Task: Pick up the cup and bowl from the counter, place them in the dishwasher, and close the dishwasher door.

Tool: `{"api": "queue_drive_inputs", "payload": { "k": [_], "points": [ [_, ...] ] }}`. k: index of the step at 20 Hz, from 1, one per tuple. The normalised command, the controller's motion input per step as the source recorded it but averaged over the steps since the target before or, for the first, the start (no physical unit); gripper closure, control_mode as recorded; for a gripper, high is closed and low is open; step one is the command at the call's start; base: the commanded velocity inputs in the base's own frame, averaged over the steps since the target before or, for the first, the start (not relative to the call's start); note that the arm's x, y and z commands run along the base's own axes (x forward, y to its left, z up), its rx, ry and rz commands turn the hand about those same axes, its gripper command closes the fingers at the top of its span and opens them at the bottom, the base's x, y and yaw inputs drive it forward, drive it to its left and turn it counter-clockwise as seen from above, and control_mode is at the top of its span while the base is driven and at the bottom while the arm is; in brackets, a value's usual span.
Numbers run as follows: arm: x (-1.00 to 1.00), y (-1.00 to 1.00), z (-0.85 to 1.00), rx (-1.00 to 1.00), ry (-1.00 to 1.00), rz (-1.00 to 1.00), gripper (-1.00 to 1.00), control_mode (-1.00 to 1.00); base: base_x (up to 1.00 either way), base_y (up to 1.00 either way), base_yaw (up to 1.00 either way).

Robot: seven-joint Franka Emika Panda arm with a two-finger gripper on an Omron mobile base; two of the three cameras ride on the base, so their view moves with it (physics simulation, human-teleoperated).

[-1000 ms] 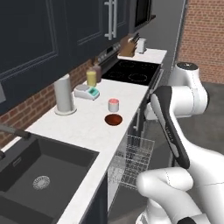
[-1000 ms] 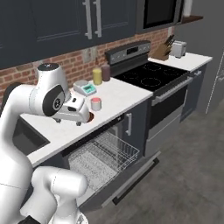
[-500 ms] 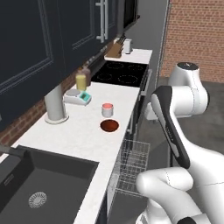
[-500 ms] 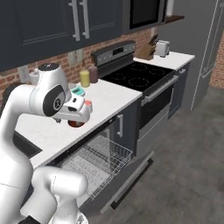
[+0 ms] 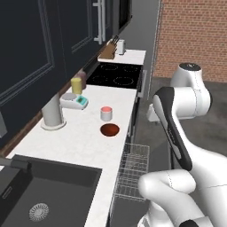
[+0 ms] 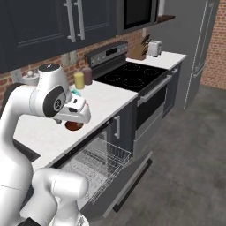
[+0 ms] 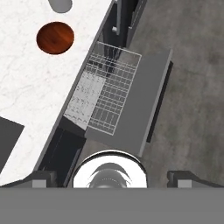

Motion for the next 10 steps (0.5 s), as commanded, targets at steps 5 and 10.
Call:
{"api": "queue_drive_inputs", "payload": {
  "k": [5, 10],
  "points": [
    [0.05, 0.02, 0.00, 0.00, 0.00, -0.01, -1.00, -1.00, 0.24, 0.12, -0.09],
    [0.09, 0.03, 0.00, 0.00, 0.00, -0.02, -1.00, -1.00, 0.00, 0.00, 0.00]
  ]
}}
